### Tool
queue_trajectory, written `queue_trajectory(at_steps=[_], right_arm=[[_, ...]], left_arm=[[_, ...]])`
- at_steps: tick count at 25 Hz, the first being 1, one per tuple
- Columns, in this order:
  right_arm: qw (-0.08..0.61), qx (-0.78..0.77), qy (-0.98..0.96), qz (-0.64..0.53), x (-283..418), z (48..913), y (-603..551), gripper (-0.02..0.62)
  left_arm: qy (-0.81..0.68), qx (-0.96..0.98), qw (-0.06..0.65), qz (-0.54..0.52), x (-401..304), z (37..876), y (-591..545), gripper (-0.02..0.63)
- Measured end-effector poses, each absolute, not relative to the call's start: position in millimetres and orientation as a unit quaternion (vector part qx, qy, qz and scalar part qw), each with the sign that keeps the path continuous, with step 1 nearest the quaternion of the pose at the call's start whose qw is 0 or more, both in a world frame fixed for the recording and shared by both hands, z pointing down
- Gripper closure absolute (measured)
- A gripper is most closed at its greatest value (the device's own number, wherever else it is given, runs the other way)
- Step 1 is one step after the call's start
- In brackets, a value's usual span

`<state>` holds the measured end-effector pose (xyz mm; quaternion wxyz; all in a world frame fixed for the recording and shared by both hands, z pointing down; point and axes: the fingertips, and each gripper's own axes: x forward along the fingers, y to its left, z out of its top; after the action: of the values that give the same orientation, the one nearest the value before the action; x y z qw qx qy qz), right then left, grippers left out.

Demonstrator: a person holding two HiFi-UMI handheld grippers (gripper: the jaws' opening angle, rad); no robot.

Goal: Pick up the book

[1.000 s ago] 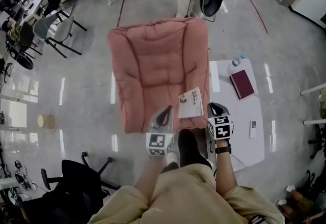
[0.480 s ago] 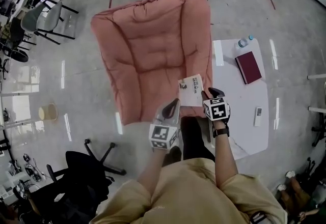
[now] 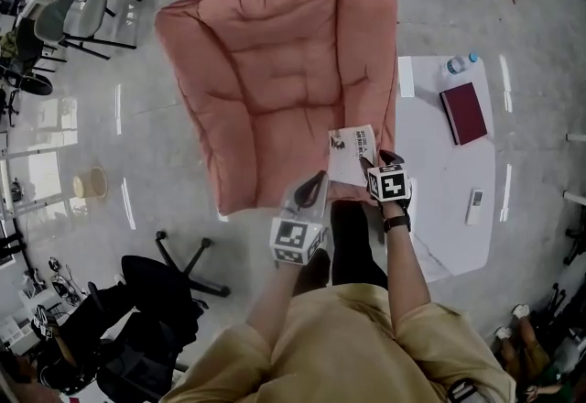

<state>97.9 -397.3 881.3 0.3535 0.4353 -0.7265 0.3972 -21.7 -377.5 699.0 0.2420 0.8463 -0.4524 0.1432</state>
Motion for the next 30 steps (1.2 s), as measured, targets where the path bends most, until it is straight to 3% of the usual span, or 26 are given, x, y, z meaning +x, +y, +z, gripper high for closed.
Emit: queue_trajectory(at_steps=[6,17,26,30], right_arm=[[0.376,0.427,-0.720,0.397,96.5,913.5,-399.5,0.368],[0.363,0.424,-0.732,0.390,72.5,921.5,-411.4,0.480],[0.437,0.348,-0.724,0.405,37.8,973.0,-392.6,0.498],[0.427,0.371,-0.709,0.422,42.3,975.2,-397.4,0.535]], left_arm=[[-0.453,0.838,0.256,0.162,-29.3,717.9,-374.6,0.607],[-0.459,0.829,0.271,0.167,-34.7,731.6,-362.0,0.607],[-0.472,0.816,0.284,0.176,-52.4,745.5,-356.2,0.607],[-0.483,0.810,0.284,0.175,-64.2,746.6,-354.7,0.607]])
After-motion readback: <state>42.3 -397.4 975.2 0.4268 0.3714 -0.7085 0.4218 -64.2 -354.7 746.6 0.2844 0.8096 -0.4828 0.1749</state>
